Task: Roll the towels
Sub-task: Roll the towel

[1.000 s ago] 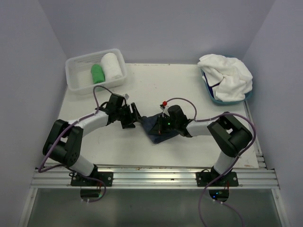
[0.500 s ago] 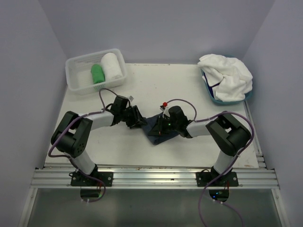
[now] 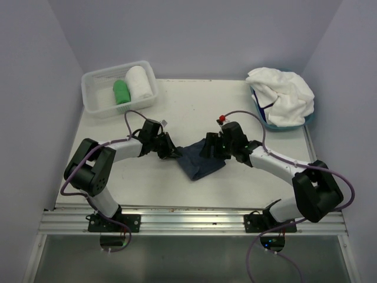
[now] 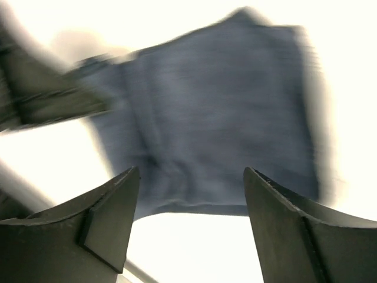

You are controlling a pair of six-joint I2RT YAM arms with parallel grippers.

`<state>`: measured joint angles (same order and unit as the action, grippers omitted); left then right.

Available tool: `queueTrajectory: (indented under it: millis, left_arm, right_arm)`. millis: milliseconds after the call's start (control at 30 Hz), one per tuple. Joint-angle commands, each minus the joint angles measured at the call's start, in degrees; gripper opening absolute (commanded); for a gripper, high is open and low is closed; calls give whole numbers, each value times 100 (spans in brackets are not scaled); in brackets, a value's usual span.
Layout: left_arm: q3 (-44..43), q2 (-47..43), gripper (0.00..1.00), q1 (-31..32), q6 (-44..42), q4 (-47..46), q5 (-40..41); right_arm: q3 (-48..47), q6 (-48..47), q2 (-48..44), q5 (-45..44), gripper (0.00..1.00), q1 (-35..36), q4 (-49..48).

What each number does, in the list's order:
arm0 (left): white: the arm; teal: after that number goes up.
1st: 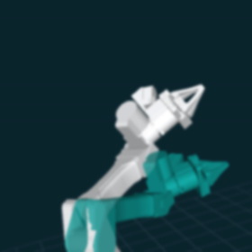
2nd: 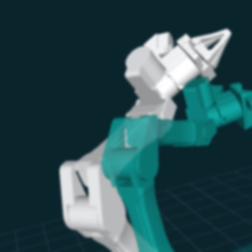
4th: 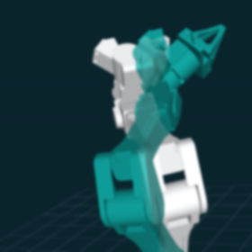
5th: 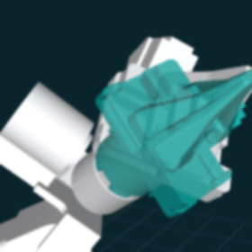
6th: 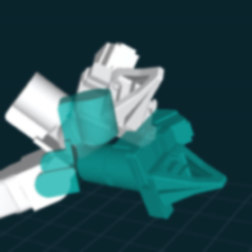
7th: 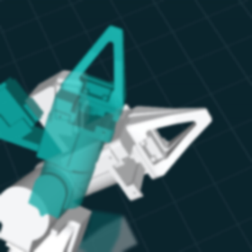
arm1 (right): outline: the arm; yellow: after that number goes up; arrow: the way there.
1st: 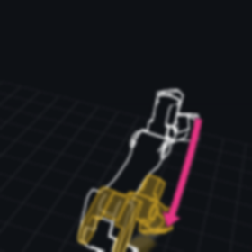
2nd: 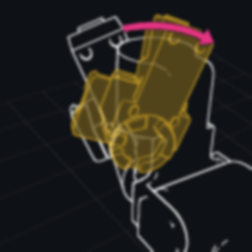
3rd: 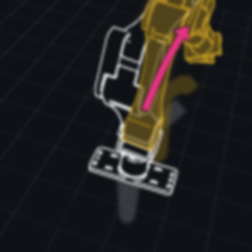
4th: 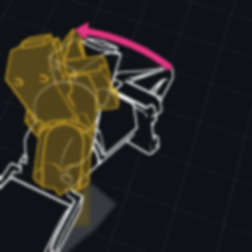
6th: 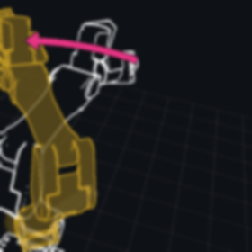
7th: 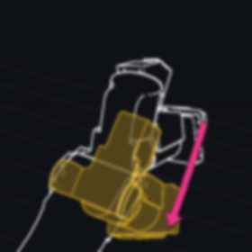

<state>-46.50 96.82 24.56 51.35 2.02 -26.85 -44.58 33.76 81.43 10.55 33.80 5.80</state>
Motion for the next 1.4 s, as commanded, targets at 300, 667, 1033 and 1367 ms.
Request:
queueTrajectory:
  millis: [300,667,1033,1367]
  left_arm:
    - [-17,-216,0,32,-134,264,48]
    - [-8,-383,0,32,-415,747,-13]
    - [-193,-137,0,23,-345,1063,163]
    - [-228,-75,0,32,-257,1151,224]
  right_arm:
    - [1,157,382,-1540,63,-348,1188]
    - [-428,-273,1340,-1714,0,-401,888]
    - [-868,-975,788,-1854,44,-244,1177]
    - [-1211,-2241,180,-2926,61,1901,1248]
